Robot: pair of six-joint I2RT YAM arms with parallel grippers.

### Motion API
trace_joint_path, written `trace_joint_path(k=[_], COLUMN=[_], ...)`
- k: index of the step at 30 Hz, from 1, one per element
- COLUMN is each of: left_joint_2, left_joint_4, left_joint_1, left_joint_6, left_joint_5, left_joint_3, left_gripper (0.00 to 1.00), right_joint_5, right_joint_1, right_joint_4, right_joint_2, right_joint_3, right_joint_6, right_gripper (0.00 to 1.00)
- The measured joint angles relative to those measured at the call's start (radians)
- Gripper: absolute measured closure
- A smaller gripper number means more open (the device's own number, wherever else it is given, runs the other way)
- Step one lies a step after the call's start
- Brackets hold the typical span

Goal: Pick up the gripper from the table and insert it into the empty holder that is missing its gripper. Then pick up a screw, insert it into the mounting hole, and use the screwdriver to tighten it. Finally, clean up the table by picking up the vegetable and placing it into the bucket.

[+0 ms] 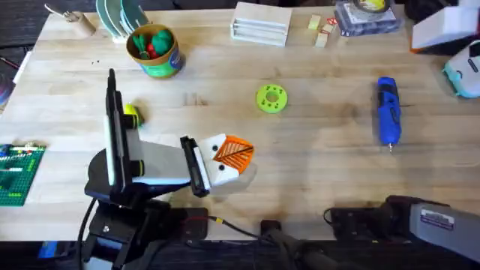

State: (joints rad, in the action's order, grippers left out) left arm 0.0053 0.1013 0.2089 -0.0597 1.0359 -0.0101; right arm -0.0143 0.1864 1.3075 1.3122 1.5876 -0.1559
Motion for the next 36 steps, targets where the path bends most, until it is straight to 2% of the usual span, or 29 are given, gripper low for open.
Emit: trace_joint_path(k=[7,20,28,36], left_joint_2=[0.0,0.0,0.0,0.0], left_joint_4=[0.0,0.0,0.0,0.0], left_joint_1=[0.0,0.0,0.0,0.0], left_joint_6=[0.0,0.0,0.0,0.0], left_joint_5=[0.0,0.0,0.0,0.0], left_joint_3=[0.0,0.0,0.0,0.0], left_gripper=[0.985,0.985,0.985,0.985], right_joint_5=[0.031,0.036,0.036,0.036], right_joint_1=[0.0,0.05,0.102,0.148], right_joint_4=[-0.026,-0.149,-0.23,-0.283], right_joint_2=[0.168,0.491,0.562,0.572], right_joint_3=[-0.009,-0.014,-0.063,-0.132], right_joint_6=[-0.054,-0.054,-0.049,-0.034], right_gripper=[0.023,0.024,0.023,0.022])
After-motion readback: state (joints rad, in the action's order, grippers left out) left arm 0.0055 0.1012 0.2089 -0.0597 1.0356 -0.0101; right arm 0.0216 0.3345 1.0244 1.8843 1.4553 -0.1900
